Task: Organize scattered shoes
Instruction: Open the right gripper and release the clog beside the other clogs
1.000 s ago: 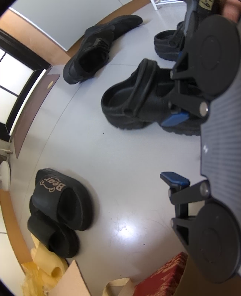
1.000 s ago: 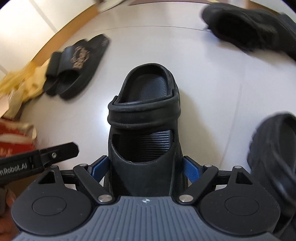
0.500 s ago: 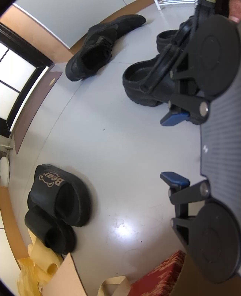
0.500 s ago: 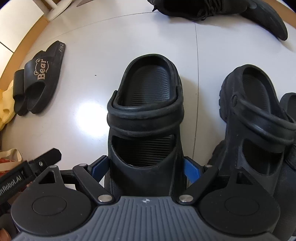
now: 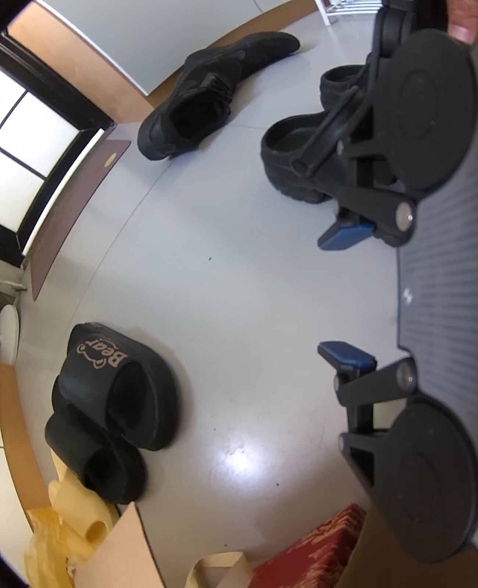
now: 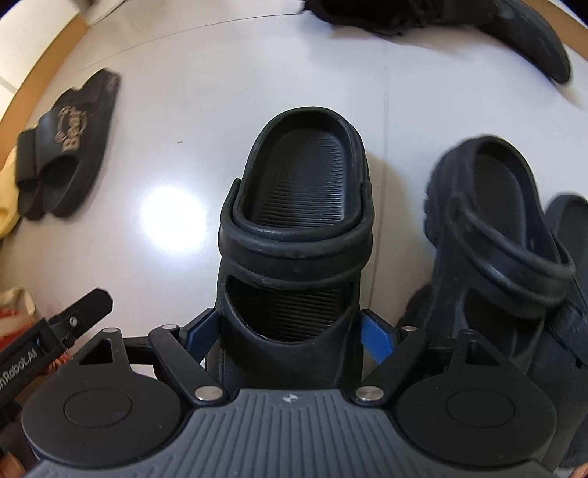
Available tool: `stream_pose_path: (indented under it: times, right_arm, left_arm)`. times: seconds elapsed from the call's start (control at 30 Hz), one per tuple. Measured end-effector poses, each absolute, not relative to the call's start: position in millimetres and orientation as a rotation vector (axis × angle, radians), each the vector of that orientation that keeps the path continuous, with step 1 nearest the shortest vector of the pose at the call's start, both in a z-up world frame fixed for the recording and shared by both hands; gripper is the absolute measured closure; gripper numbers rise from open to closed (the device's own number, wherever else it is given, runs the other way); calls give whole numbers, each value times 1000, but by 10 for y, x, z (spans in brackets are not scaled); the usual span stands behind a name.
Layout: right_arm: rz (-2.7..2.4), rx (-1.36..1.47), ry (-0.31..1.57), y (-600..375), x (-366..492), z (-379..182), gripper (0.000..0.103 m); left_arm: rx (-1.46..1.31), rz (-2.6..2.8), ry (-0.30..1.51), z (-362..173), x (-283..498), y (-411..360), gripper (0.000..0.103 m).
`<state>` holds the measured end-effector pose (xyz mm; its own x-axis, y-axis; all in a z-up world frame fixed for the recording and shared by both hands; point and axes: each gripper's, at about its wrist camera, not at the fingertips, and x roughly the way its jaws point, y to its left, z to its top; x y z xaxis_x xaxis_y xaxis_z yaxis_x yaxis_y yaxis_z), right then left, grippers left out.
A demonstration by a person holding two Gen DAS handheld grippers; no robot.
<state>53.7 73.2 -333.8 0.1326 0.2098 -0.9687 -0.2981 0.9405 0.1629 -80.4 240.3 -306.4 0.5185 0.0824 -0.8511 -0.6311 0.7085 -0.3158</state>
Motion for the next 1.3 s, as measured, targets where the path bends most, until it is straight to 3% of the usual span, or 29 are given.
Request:
stream_pose_path:
  times: [1.03, 1.3]
  right_arm:
    - [227, -39, 1353, 651, 426, -3231, 22]
    - [363, -135, 1241, 467, 404, -2770, 20]
  left_arm:
    - [-653, 441, 930, -3019, -720, 2361, 46]
    - [-622, 415, 901, -2859, -565, 2303, 46]
